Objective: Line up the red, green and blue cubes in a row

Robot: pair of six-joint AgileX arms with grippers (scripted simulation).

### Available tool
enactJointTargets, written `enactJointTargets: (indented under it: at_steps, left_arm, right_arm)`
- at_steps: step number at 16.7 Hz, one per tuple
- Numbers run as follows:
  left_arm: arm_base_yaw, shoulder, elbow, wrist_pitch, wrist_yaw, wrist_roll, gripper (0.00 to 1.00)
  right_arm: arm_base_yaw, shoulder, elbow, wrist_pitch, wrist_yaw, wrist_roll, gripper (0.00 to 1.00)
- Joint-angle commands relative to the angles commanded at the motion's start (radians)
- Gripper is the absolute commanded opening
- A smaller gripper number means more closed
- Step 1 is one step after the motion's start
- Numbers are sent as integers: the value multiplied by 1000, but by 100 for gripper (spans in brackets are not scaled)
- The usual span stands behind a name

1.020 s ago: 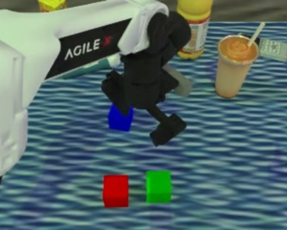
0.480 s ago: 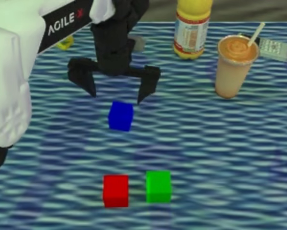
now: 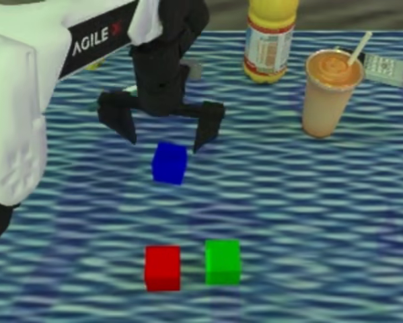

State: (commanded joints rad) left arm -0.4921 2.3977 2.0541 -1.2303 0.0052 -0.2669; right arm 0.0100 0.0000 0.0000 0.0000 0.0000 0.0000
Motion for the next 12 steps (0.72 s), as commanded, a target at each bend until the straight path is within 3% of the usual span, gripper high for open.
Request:
enactJointTargets:
  at_steps: [5, 10, 12]
  left_arm:
    - [1, 52, -139, 200, 1, 2, 100]
    - [1, 62, -162, 226, 1, 3, 100]
    - [1, 62, -162, 226, 1, 3, 85]
  right_arm:
    - [0, 0, 0, 0, 0, 0, 100]
    - [0, 0, 0, 0, 0, 0, 100]
    - [0, 0, 0, 0, 0, 0, 100]
